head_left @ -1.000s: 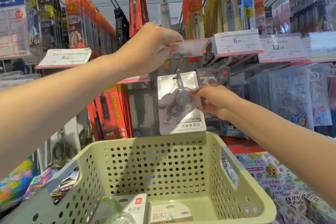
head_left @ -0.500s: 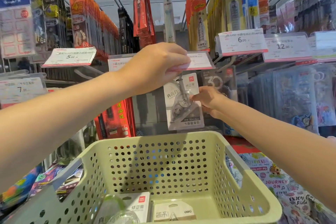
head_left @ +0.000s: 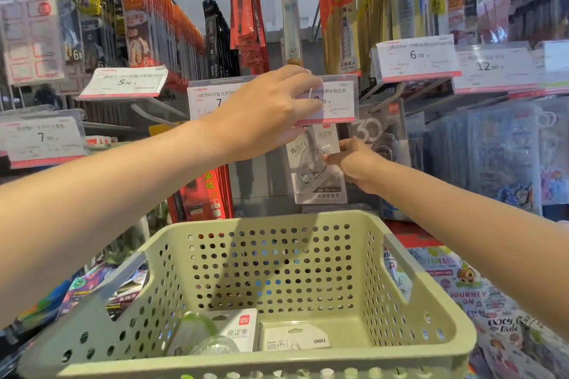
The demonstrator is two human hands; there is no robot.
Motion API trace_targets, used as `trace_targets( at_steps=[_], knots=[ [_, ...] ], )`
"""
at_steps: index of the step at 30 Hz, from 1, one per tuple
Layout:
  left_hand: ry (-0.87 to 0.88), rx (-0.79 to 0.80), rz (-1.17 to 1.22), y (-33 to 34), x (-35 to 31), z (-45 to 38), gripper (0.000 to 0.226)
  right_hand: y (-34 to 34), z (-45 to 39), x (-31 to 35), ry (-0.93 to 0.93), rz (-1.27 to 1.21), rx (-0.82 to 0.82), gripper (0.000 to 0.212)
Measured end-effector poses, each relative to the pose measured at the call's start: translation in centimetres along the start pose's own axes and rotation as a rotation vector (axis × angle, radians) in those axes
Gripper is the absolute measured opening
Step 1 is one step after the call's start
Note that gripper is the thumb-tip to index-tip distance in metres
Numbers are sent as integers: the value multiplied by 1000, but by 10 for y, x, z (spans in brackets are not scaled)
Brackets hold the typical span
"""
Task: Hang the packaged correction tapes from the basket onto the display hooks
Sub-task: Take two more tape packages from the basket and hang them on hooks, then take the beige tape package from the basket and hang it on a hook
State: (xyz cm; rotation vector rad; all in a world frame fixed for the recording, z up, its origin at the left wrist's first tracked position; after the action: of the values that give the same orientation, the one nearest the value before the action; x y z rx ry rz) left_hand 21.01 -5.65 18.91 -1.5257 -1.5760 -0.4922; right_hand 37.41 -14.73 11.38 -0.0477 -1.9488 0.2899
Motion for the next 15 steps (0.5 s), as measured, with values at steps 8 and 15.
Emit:
trace_targets(
  at_steps=[8, 15],
  knots=[
    [50, -60, 120, -12, -43, 34, 22, -8, 56, 23, -277, 349, -17, 68],
    [9, 565, 366, 27, -83, 91, 24, -6, 108, 51, -472, 425, 81, 17]
  ],
)
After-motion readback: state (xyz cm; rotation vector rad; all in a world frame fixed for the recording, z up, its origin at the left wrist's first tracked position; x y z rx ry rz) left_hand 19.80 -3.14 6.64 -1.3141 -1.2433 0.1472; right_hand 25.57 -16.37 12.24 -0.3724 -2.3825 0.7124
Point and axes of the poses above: each hand's wrist, its own z-axis away from the middle knuckle, its own y-axis out of the palm, x = y × z, the point moved 6 cm from there along -z, towards the middle knuckle, and after that the axes turned 5 degrees about -z, right-handed, at the moved point
